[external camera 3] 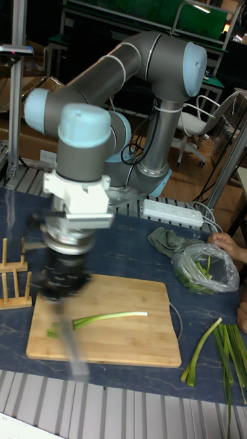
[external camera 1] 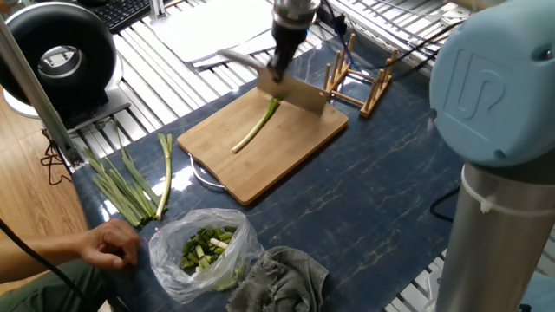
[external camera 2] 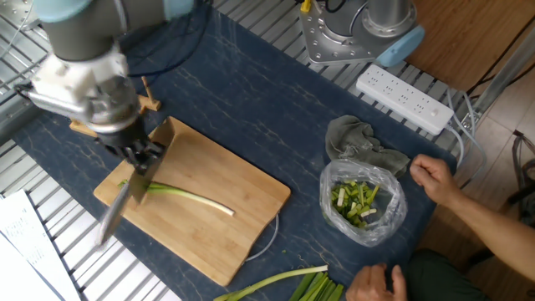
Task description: Chop the scallions
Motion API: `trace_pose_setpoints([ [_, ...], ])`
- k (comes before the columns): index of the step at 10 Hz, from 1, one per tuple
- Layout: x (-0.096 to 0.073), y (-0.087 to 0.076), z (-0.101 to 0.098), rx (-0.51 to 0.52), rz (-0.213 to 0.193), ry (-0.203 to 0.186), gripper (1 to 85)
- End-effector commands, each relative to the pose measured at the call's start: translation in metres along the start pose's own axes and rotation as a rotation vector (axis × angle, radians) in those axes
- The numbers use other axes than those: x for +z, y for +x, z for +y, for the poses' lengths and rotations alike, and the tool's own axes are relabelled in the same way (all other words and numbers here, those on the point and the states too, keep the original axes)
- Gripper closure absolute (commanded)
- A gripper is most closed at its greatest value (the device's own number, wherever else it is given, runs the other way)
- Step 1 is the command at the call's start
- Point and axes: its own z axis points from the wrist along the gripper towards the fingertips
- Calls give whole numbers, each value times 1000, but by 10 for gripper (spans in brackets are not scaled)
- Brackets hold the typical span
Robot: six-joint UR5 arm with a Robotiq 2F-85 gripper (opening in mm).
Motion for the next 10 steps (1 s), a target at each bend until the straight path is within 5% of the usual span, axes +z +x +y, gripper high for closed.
trace_pose_setpoints([
  [1, -17, 10, -1, -12, 18, -12, 840],
  [2, -25, 16, 15, 11, 32, -74, 840],
  [3, -34, 16, 16, -4, 51, -47, 840],
  [4, -43, 14, 36, 20, 69, -79, 840],
  [5, -47, 10, 41, 10, 80, -58, 840],
  [6, -48, 6, 55, 26, 90, -77, 840],
  [10, -31, -23, 81, 19, 76, -75, 840],
])
